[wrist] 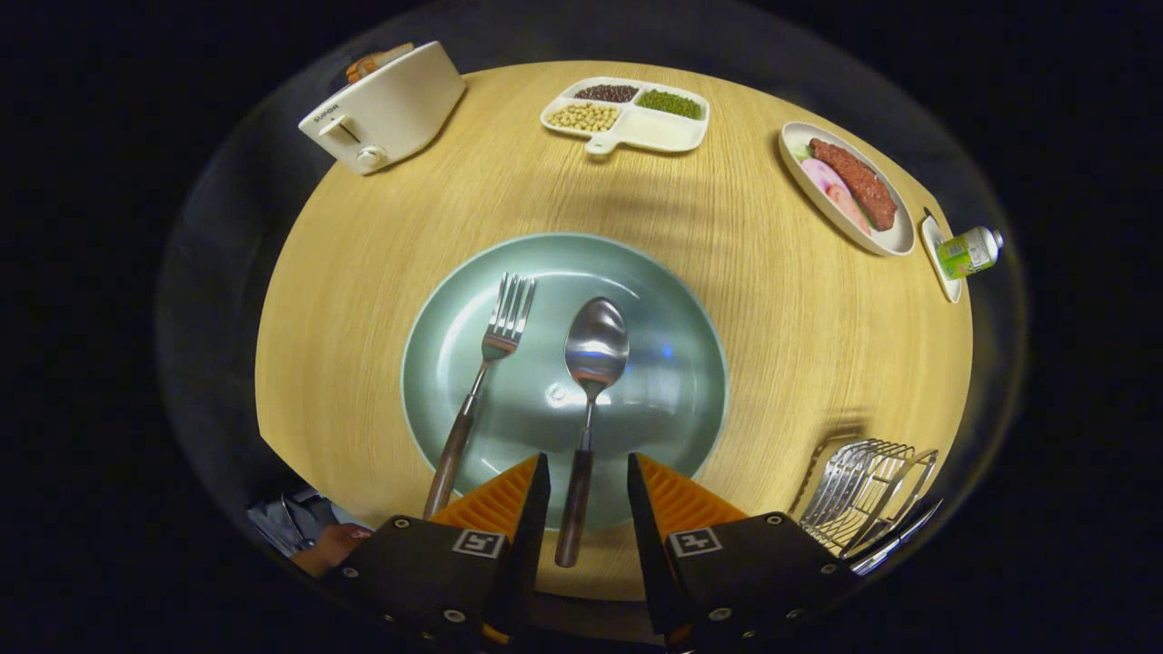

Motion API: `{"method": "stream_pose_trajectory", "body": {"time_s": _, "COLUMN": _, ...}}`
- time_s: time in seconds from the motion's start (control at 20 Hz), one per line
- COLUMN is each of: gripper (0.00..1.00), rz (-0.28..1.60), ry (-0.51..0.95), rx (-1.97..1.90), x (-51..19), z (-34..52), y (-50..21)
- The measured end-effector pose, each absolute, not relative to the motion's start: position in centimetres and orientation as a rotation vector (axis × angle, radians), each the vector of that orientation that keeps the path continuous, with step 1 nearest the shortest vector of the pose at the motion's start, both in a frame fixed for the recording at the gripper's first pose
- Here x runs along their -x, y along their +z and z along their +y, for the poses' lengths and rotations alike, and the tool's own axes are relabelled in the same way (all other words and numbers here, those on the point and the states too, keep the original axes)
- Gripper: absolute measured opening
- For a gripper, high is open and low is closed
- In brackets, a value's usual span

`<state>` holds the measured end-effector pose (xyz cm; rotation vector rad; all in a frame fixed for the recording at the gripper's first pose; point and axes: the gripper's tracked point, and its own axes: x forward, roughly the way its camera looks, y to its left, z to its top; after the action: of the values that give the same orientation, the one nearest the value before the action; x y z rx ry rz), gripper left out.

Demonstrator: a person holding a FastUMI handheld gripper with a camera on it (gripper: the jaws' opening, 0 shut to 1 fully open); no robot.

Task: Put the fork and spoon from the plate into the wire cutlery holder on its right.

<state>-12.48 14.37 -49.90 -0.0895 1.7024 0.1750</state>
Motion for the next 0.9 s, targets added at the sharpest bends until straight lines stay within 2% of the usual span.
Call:
{"method": "stream_pose_trajectory", "body": {"time_s": 0.05, "gripper": 0.40, "rz": 1.720, "ry": 0.175, "rx": 0.094, "x": 12.6, "z": 14.4, "y": -50.4}}
{"method": "stream_pose_trajectory", "body": {"time_s": 0.15, "gripper": 0.31, "rz": 1.734, "ry": 0.155, "rx": 0.114, "x": 12.9, "z": 14.1, "y": -51.0}}
{"method": "stream_pose_trajectory", "body": {"time_s": 0.45, "gripper": 0.11, "rz": 1.720, "ry": 0.108, "rx": 0.067, "x": 12.1, "z": 14.4, "y": -51.9}}
{"method": "stream_pose_trajectory", "body": {"time_s": 0.65, "gripper": 0.04, "rz": 1.656, "ry": 0.114, "rx": 0.081, "x": 11.4, "z": 13.8, "y": -51.5}}
{"method": "stream_pose_trajectory", "body": {"time_s": 0.9, "gripper": 0.04, "rz": 1.569, "ry": 0.114, "rx": 0.043, "x": 10.5, "z": 12.8, "y": -48.2}}
